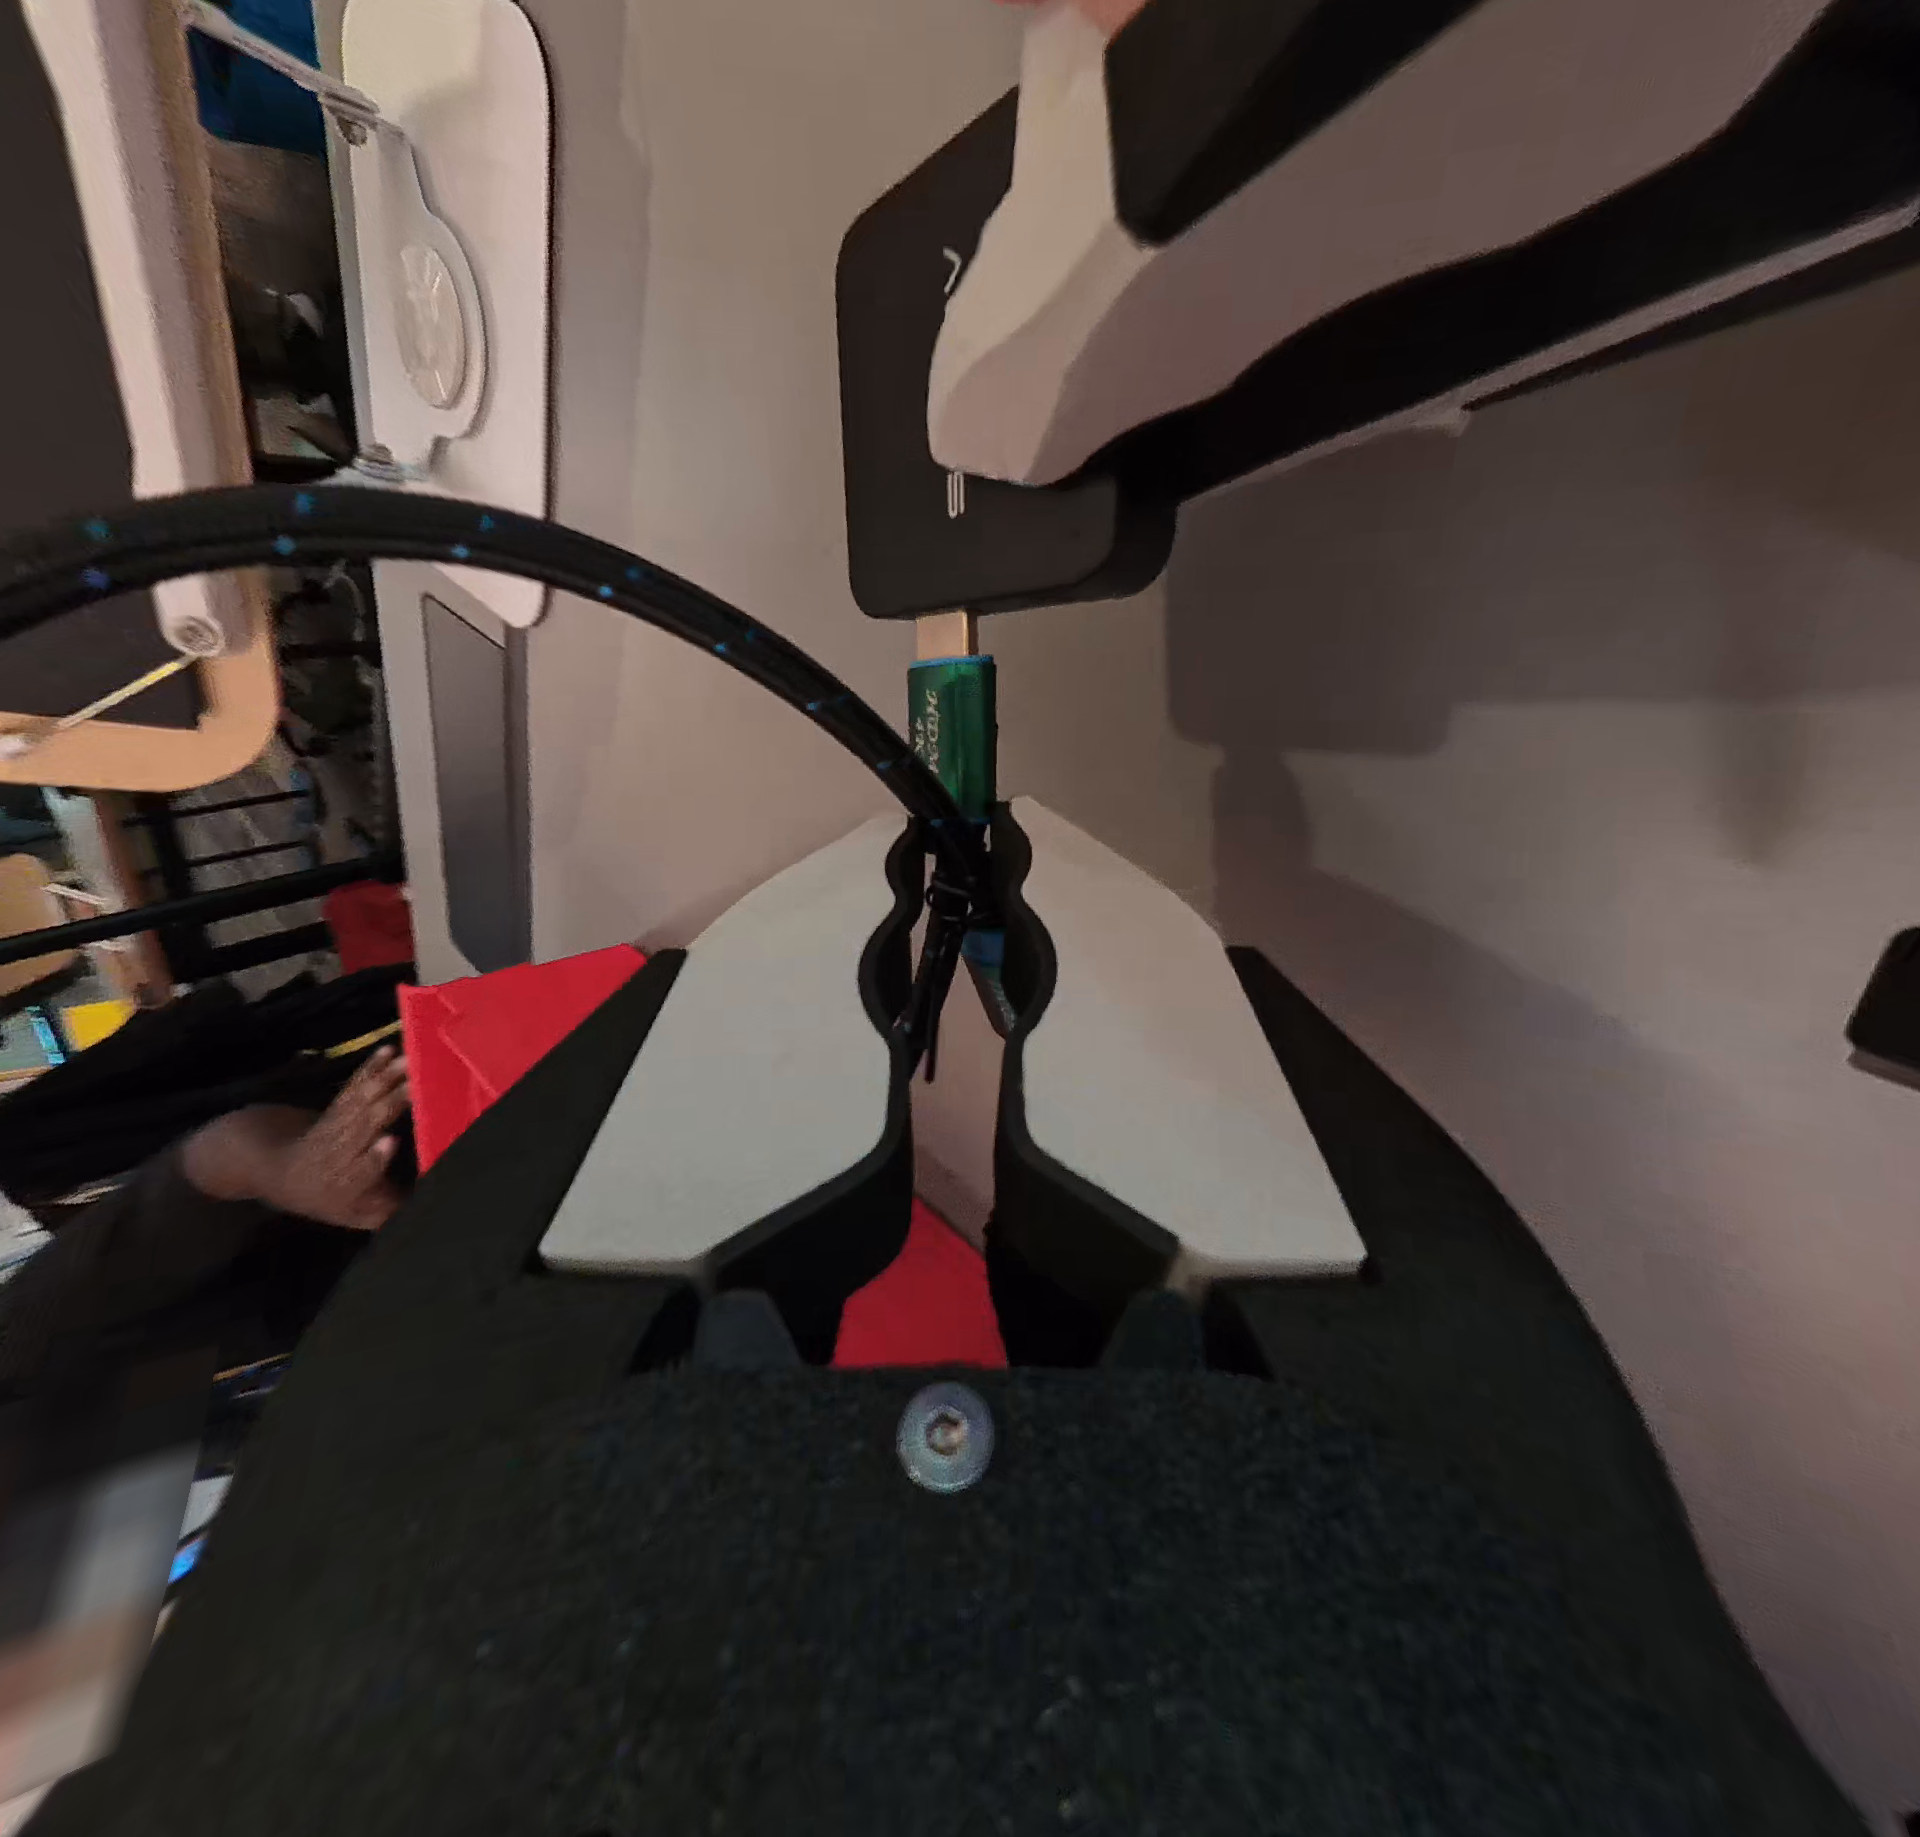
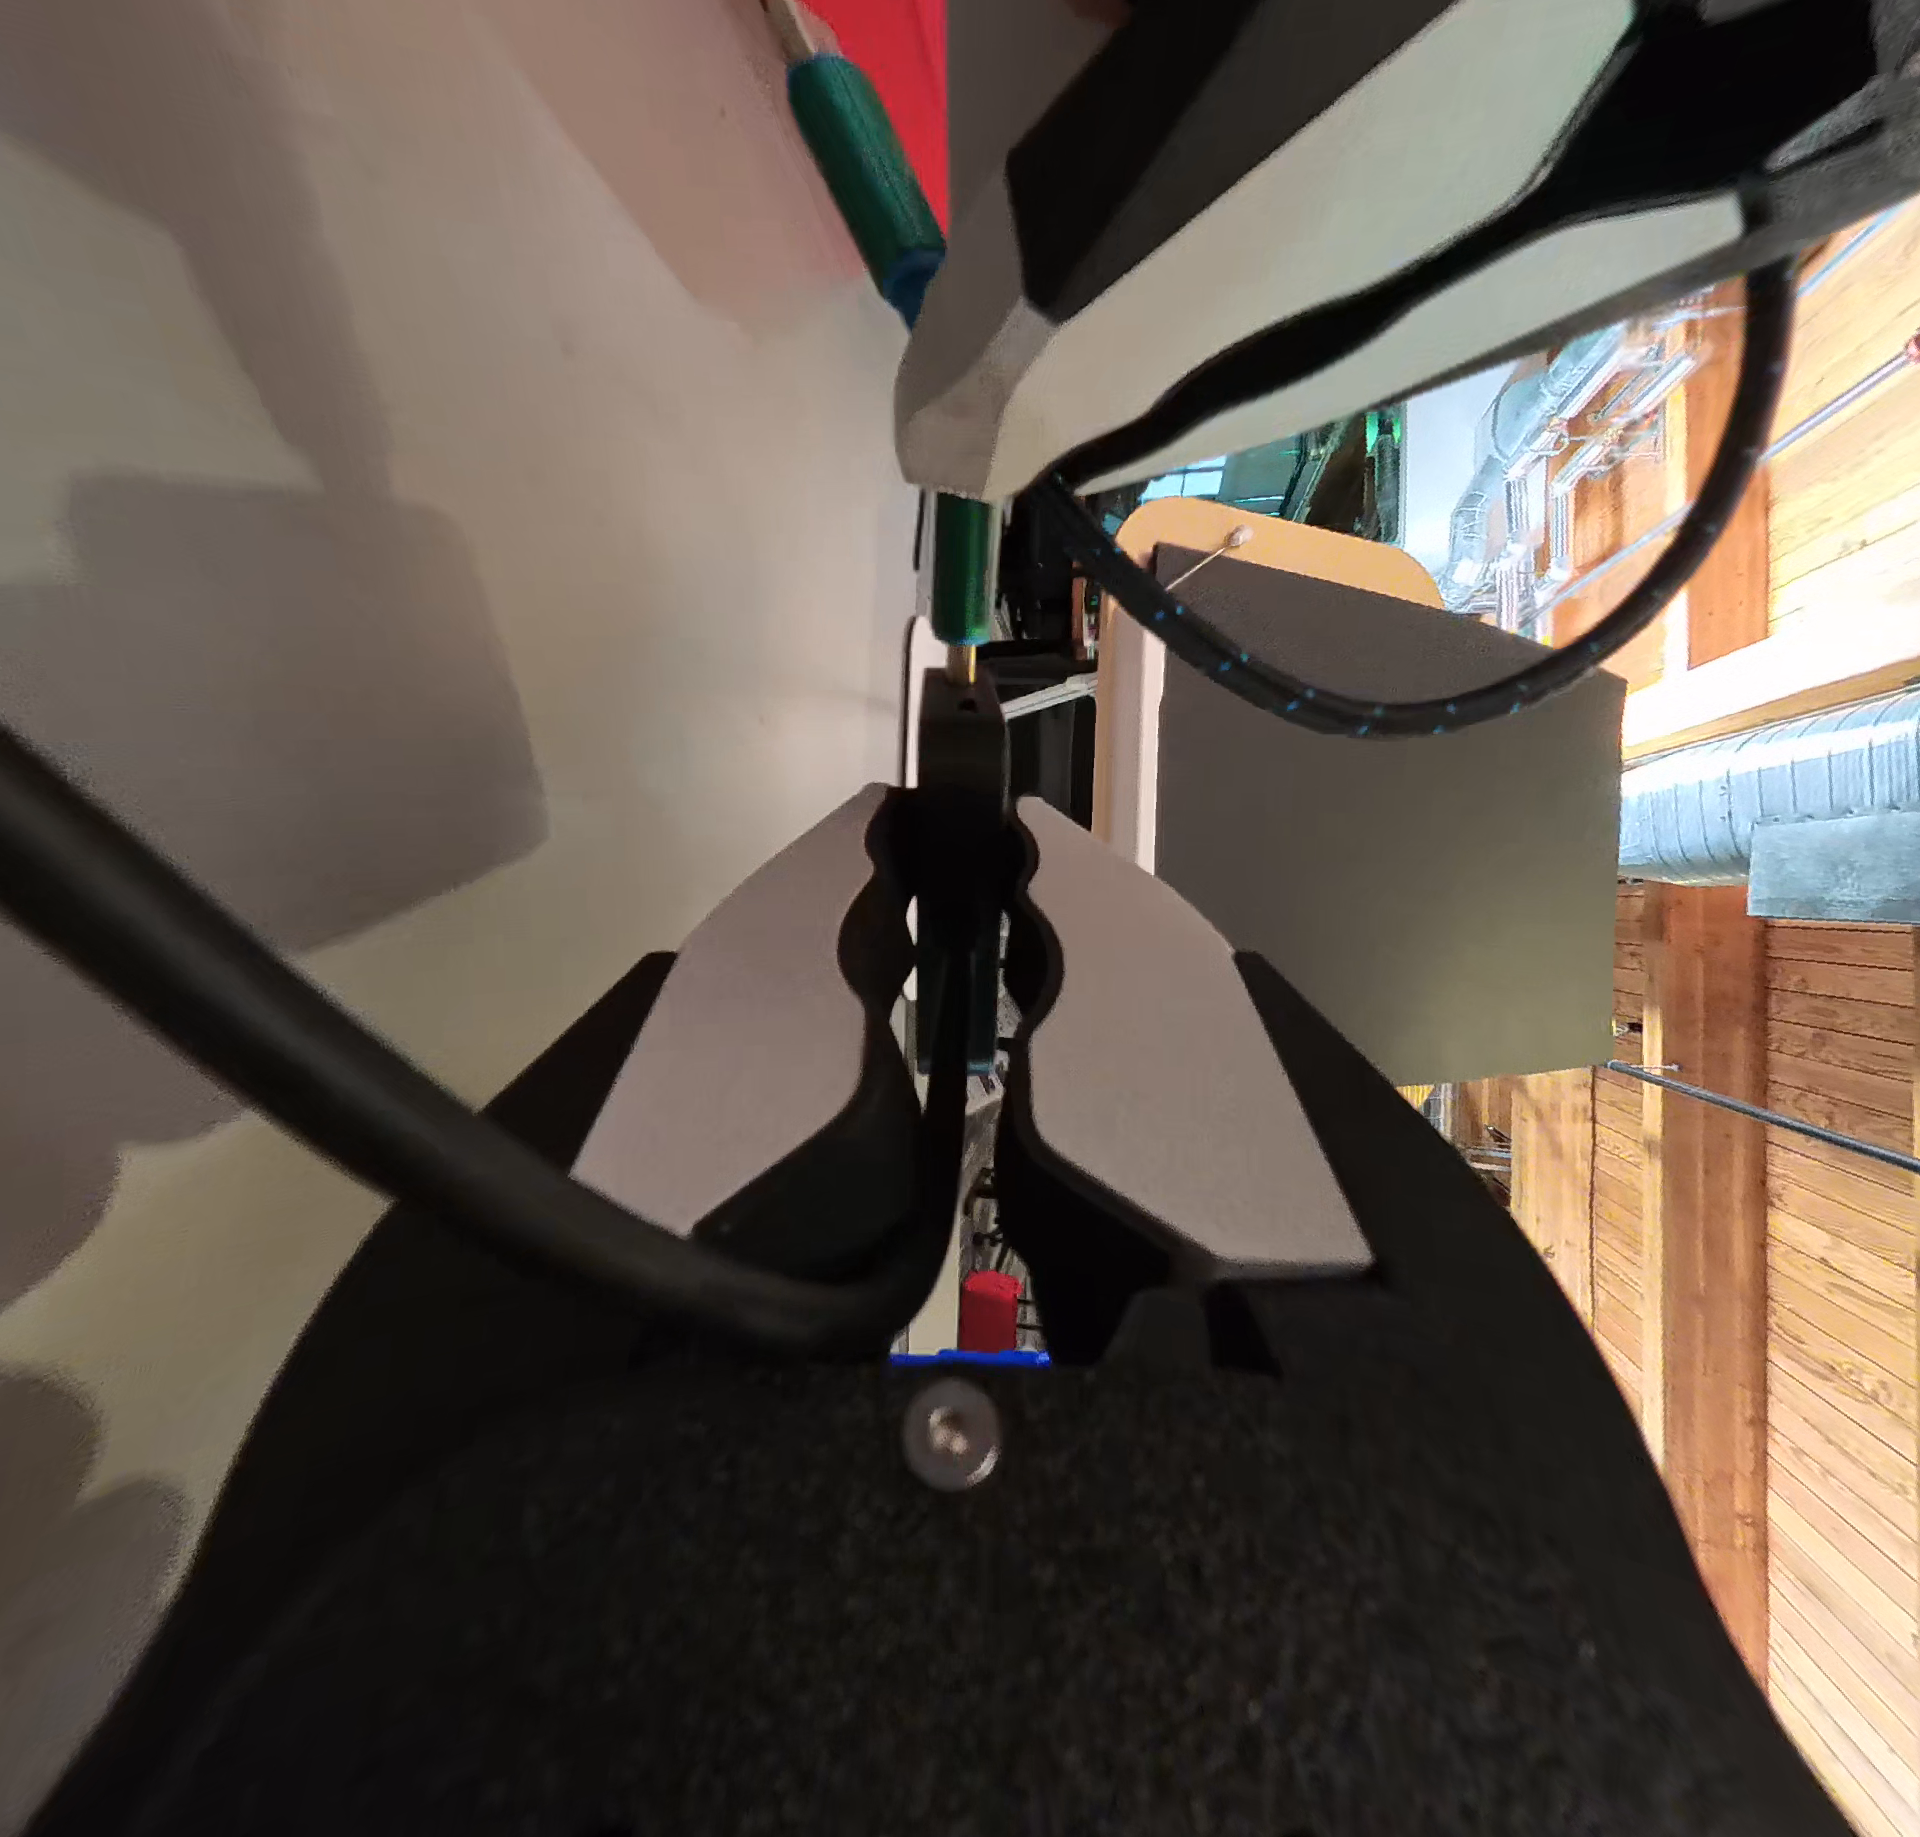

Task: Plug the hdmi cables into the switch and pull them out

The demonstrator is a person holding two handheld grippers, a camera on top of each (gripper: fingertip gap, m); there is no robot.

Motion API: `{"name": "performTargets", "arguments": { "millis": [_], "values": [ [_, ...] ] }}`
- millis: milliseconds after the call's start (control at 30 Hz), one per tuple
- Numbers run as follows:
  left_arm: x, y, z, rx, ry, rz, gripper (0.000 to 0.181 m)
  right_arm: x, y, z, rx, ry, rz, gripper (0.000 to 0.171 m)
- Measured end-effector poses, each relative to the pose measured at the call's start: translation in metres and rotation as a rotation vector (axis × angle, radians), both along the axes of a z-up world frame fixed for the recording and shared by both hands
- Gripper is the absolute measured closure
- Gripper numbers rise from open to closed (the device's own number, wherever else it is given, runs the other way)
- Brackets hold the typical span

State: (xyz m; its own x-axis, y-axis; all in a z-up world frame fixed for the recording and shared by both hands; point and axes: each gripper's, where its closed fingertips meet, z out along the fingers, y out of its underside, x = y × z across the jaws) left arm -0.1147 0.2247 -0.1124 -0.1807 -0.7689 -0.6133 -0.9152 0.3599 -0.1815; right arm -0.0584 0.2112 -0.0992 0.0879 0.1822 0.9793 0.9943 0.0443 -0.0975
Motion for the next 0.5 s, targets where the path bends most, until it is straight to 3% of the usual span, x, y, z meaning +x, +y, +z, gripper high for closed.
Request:
{"name": "performTargets", "arguments": {
  "millis": [133,500],
  "values": [
    [0.006,-0.003,0.007,0.021,-0.044,-0.048,0.170,0.002,-0.001,0.004,-0.002,0.051,0.002,0.157],
    [0.011,0.000,0.001,-0.130,-0.198,-0.065,0.169,-0.012,-0.007,0.007,-0.008,0.149,0.072,0.157]
  ]
}}
